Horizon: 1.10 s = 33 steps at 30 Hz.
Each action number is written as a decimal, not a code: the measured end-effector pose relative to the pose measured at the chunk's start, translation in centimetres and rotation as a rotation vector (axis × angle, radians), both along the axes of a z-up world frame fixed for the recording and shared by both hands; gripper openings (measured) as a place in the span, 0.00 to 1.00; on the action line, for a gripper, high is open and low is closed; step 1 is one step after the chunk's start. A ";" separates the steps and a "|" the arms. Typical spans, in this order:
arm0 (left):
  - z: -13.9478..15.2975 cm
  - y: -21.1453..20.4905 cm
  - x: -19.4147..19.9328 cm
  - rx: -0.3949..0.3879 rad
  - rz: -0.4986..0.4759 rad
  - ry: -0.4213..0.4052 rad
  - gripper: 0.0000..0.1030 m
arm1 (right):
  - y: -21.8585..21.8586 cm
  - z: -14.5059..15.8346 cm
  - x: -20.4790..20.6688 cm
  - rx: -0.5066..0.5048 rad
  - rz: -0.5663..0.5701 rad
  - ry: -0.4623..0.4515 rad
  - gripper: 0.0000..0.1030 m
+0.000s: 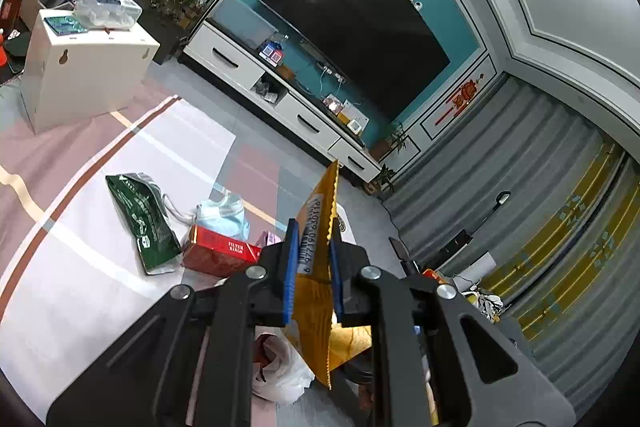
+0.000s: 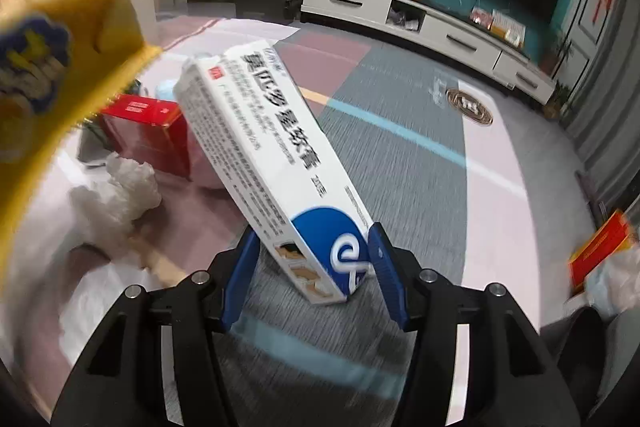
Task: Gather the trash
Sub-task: 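Lift the yellow bag with the left tool while the right tool grasps the medicine box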
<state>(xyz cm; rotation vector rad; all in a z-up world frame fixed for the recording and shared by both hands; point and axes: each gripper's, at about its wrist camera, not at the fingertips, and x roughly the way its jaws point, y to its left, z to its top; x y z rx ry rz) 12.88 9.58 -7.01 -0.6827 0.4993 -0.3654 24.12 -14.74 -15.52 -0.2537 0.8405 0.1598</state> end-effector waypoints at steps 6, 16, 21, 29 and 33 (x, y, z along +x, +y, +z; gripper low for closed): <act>-0.5 0.3 0.3 -0.017 -0.006 0.016 0.15 | -0.3 -1.0 1.1 -0.061 -0.019 -0.004 0.27; -0.1 -1.6 -0.3 0.024 -0.043 0.001 0.15 | -4.9 2.4 -3.3 0.132 -0.128 -0.051 0.16; 0.4 -3.7 -1.1 0.064 -0.086 -0.021 0.15 | -7.3 4.8 -8.2 0.277 -0.199 -0.055 0.16; 0.7 -9.3 -2.9 0.201 -0.205 -0.054 0.15 | -10.6 6.4 -14.2 0.416 -0.285 -0.091 0.16; 0.6 -12.2 -4.1 0.286 -0.256 -0.077 0.15 | -11.4 6.3 -15.3 0.403 -0.282 -0.097 0.16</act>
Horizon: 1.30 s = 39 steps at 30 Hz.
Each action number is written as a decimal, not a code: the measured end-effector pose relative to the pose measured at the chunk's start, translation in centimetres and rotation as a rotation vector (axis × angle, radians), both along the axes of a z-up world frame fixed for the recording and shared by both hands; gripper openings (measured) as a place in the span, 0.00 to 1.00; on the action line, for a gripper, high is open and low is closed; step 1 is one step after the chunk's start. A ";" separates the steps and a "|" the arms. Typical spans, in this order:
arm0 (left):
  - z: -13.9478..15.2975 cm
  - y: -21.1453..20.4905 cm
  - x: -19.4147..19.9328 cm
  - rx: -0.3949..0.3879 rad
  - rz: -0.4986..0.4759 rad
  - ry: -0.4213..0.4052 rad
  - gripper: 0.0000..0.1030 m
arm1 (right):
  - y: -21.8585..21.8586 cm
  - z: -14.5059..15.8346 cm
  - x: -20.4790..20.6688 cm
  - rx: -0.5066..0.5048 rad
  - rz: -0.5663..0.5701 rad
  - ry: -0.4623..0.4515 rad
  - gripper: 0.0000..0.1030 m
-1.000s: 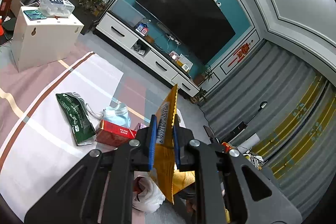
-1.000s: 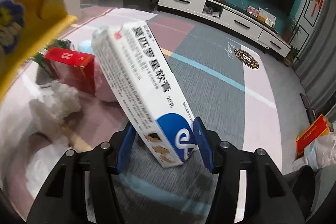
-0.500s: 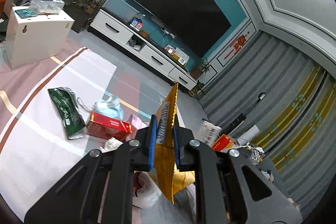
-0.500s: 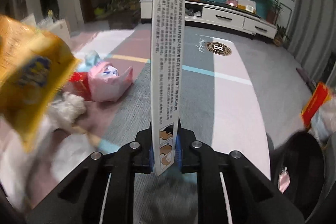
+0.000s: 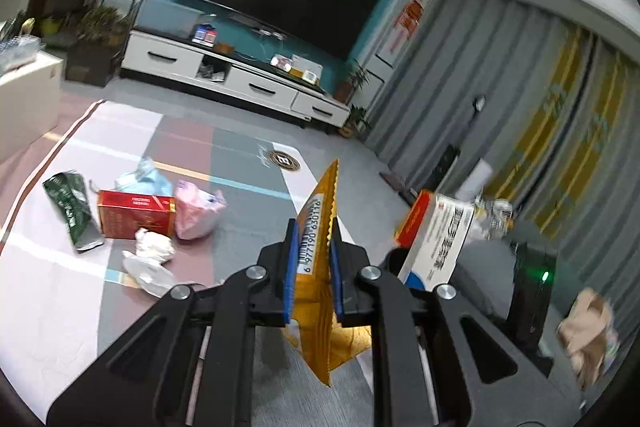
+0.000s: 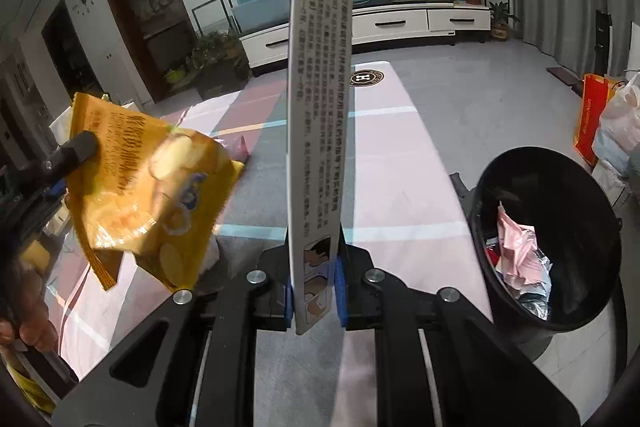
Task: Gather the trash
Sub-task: 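Lift the yellow bag with the left tool while the right tool grasps the medicine box, then carry the yellow bag and medicine box over the black bin and open both tools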
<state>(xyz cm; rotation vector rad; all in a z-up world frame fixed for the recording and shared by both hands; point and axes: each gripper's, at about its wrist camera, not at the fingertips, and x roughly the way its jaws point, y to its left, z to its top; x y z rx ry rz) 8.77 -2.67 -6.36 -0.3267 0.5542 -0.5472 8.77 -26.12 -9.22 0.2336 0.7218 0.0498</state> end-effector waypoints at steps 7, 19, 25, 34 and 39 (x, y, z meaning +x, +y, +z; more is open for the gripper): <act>-0.9 -4.5 -0.7 0.075 -0.065 0.029 0.15 | -2.8 -0.4 -1.2 0.024 -0.028 0.003 0.16; 0.7 -10.6 -0.4 0.135 -0.142 0.007 0.15 | -7.1 0.1 -3.8 0.091 -0.104 -0.049 0.16; 1.1 -14.5 0.1 0.170 -0.196 0.006 0.15 | -10.0 0.2 -4.5 0.118 -0.167 -0.057 0.16; 0.4 -21.1 1.8 0.165 -0.295 0.038 0.15 | -15.6 -1.0 -5.2 0.158 -0.293 -0.019 0.16; -0.6 -24.4 2.6 0.168 -0.323 0.068 0.15 | -17.6 -1.8 -5.4 0.172 -0.338 0.013 0.16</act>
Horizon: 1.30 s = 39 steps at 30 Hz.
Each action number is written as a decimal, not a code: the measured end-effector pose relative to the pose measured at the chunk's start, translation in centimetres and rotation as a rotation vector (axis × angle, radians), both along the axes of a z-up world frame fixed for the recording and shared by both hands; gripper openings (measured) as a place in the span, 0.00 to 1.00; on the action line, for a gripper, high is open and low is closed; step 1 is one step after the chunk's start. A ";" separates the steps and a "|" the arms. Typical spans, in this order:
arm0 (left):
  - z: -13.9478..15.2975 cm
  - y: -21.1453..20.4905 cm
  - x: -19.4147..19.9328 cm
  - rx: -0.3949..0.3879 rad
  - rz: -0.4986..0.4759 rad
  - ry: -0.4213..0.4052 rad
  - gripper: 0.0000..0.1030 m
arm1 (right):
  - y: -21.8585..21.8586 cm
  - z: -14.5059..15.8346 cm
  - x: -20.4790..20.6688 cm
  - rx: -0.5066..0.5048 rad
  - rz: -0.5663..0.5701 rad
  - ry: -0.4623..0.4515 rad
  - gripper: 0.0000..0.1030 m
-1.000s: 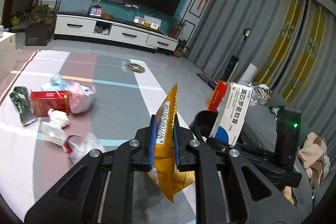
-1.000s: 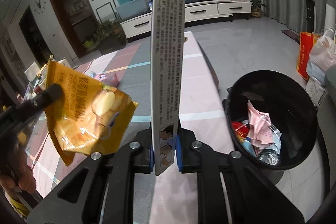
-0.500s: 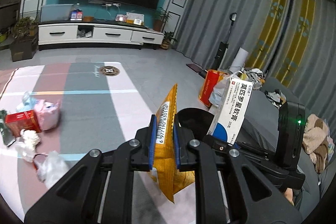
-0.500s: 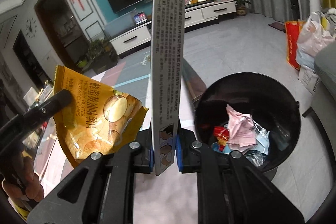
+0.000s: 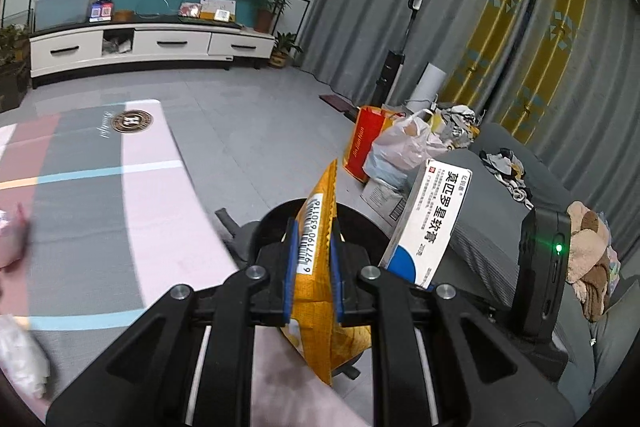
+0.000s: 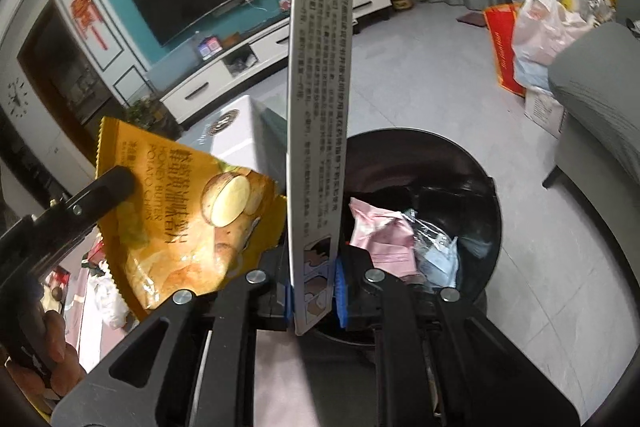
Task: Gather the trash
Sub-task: 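Carry the yellow bag and medicine box over the black bin and open both tools, then return both tools to the table and grasp the white plastic bag with the right tool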
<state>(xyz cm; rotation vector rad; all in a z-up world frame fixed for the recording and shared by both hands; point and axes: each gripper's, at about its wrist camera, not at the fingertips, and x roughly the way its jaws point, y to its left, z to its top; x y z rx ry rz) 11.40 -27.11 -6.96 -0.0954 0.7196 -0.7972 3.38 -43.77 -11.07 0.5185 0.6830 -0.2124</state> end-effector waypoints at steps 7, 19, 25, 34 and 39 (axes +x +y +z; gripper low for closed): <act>-2.1 -4.0 1.5 0.045 0.013 0.019 0.15 | -1.8 -2.0 0.4 0.026 -0.039 0.078 0.19; -4.2 -4.6 1.8 0.097 0.030 0.028 0.73 | -2.9 -2.7 0.1 0.033 -0.121 0.112 0.49; -4.0 -1.9 0.7 0.081 0.047 0.028 0.82 | -2.6 -2.4 -0.2 0.061 -0.126 0.090 0.49; -2.9 3.8 -3.1 0.134 0.106 -0.066 0.88 | 1.0 -0.6 0.4 0.029 -0.050 0.036 0.53; -1.8 8.9 -4.1 0.113 0.147 -0.088 0.89 | 4.6 0.2 1.5 -0.019 0.033 0.022 0.55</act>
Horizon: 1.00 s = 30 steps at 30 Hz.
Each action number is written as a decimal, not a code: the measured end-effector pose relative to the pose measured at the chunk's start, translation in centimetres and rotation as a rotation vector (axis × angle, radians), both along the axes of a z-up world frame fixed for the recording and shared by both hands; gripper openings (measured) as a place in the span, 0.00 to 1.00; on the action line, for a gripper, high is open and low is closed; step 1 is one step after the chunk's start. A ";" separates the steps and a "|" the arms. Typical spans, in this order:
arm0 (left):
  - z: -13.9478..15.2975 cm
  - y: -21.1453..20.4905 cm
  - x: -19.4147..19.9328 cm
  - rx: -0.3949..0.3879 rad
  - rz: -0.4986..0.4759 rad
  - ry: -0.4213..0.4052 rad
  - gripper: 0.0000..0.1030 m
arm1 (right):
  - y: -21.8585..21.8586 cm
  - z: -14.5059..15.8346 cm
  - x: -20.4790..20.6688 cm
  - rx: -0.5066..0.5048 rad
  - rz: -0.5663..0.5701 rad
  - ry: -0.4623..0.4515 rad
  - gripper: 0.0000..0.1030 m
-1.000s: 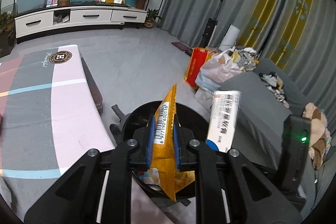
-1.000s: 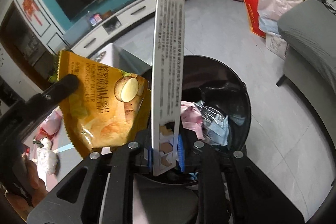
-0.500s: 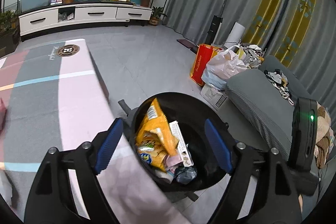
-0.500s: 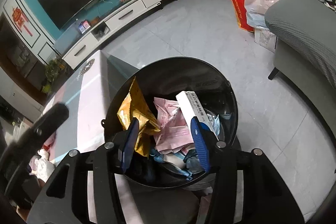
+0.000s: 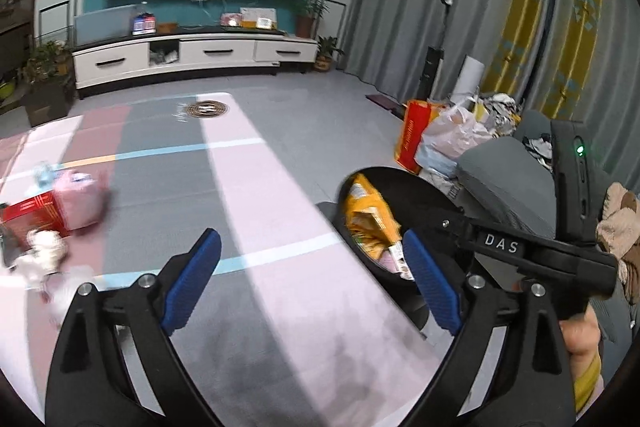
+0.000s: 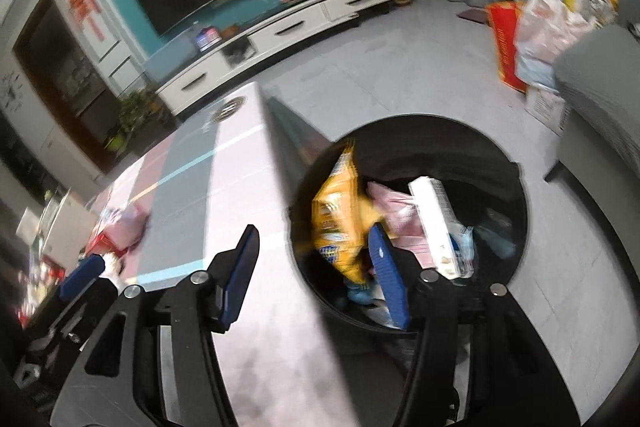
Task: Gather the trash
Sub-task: 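Return both tools to the table and grasp the white plastic bag with the right tool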
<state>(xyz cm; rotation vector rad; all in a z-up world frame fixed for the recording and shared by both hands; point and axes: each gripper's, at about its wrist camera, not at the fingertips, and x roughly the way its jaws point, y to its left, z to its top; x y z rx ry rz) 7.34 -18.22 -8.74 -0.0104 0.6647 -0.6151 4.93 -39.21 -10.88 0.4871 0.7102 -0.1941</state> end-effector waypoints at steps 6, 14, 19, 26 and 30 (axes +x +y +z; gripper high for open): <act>1.3 8.2 0.3 -0.011 0.130 -0.038 0.93 | 6.1 -0.1 2.7 -0.001 0.187 -0.007 0.55; 0.0 22.3 3.3 -0.088 0.522 0.036 0.93 | 15.8 -0.6 6.2 -0.053 0.442 -0.011 0.55; -1.3 28.0 3.8 -0.088 0.658 0.090 0.93 | 22.0 -1.4 7.8 -0.123 0.585 0.007 0.55; -2.4 29.6 4.5 -0.084 0.660 0.142 0.93 | 27.1 -2.8 10.2 -0.176 0.643 0.031 0.63; -3.3 30.1 5.2 -0.097 0.664 0.165 0.93 | 28.1 -3.5 11.3 -0.176 0.634 0.049 0.63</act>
